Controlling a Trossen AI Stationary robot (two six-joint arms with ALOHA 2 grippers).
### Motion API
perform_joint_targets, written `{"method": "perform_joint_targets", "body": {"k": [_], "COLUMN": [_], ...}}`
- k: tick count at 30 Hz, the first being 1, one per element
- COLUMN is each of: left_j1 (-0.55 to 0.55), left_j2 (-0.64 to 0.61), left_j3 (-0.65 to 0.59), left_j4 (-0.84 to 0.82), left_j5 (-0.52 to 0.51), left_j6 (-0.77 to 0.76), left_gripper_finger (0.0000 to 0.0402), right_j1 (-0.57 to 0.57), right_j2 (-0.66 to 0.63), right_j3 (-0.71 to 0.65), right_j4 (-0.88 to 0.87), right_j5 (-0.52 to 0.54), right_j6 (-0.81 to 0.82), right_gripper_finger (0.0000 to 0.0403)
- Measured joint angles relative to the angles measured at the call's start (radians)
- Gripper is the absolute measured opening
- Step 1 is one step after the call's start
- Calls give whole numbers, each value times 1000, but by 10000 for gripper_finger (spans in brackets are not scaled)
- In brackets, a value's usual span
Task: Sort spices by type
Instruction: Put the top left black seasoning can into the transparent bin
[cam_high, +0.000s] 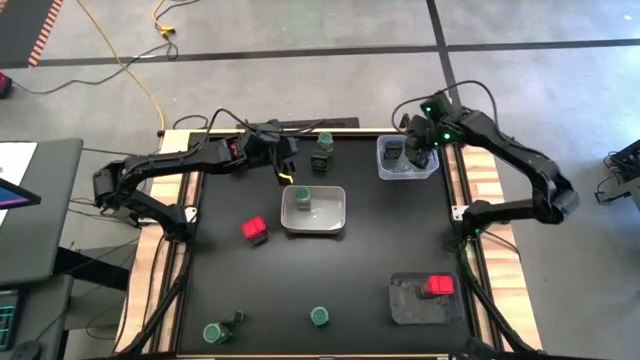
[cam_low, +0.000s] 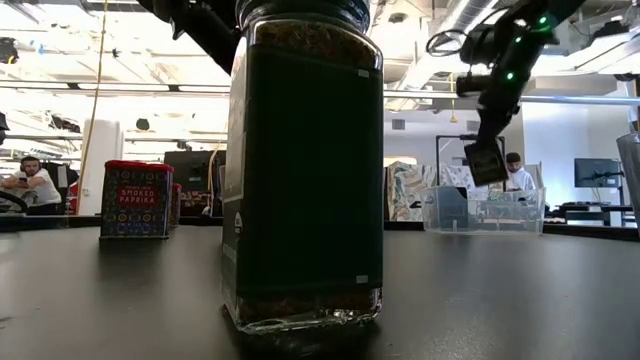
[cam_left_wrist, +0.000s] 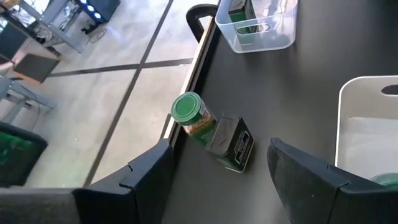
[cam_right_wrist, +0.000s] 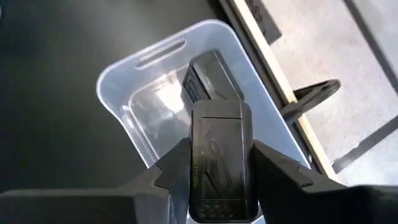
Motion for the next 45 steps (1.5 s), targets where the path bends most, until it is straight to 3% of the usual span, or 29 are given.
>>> {"method": "perform_joint_targets", "body": {"k": [10, 17, 31, 40, 45], "left_j1": [30, 189, 245, 245, 245], "left_j2": [0, 0, 0, 0, 0], "left_j3": [0, 0, 0, 0, 0], "left_j4": [-3, -19, -18, -18, -16], "left_j5": [16, 388, 405, 405, 404], "left_j6": [78, 29, 79, 80, 82], "left_gripper_finger": [249, 249, 249, 249, 249], "right_j1": [1, 2, -14, -71, -92], "right_j2": [104, 110, 266, 262, 267], "right_j3": [0, 0, 1, 1, 1], "right_j4": [-3, 3, 21, 74, 112], "right_j5": [155, 178, 178, 172, 115], "right_j6": [-47, -78, -286, -314, -322], "right_gripper_finger": [170, 170, 169, 169, 169]}}
